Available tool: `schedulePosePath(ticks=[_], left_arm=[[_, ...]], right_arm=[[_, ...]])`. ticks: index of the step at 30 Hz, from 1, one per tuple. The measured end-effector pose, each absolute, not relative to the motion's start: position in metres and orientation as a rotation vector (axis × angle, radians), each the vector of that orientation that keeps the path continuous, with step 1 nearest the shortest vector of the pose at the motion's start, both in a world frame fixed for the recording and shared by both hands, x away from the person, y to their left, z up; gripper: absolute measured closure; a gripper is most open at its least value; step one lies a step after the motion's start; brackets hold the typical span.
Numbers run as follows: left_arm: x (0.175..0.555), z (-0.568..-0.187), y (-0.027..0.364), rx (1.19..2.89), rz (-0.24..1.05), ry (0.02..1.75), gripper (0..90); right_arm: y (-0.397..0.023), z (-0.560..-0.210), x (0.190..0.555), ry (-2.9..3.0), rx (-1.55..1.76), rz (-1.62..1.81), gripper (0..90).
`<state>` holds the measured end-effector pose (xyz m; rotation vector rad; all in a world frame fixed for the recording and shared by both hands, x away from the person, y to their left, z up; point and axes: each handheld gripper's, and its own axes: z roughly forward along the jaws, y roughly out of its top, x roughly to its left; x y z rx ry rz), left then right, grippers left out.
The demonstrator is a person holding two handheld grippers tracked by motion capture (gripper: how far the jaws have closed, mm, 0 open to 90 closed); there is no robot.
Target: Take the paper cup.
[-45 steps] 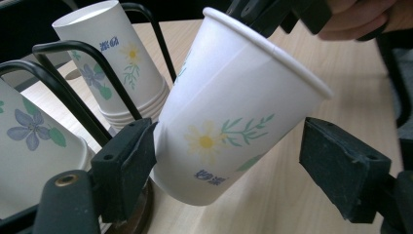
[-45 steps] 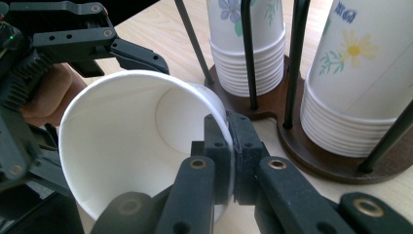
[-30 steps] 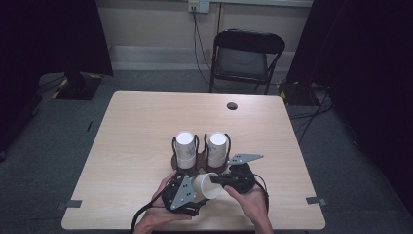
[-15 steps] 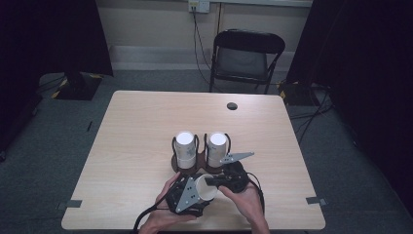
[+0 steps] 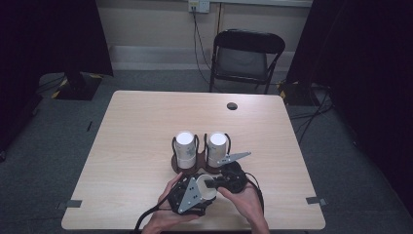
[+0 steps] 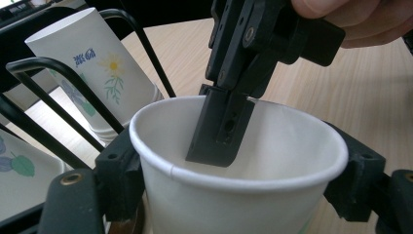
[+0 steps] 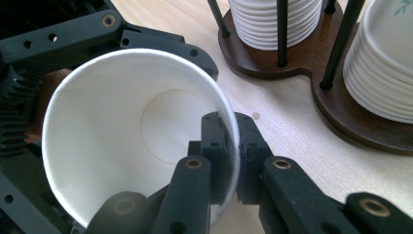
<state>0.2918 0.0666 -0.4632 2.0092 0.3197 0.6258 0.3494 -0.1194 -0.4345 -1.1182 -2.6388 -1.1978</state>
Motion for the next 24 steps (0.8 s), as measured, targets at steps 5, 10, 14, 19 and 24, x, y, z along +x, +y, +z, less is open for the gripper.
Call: schedulePosePath(ticks=[5, 10, 14, 19, 24], left_arm=[[0.293, -0.463, 0.068, 2.011, 0.629, 0.325, 26.2], [0.295, -0.463, 0.07, 1.969, 0.593, 0.366, 27.8], [0.296, -0.462, 0.073, 1.958, 0.583, 0.389, 27.8], [0.297, -0.462, 0.076, 1.944, 0.573, 0.405, 27.8], [0.298, -0.462, 0.079, 1.912, 0.546, 0.438, 27.8]], right_arm=[[-0.119, -0.435, 0.349, -2.643, -1.141, -1.201, 83.5], [-0.12, -0.434, 0.349, -2.632, -1.168, -1.241, 81.3], [-0.122, -0.432, 0.348, -2.612, -1.187, -1.29, 75.6], [-0.124, -0.429, 0.345, -2.609, -1.188, -1.331, 72.0], [-0.127, -0.427, 0.343, -2.589, -1.184, -1.4, 68.9]])
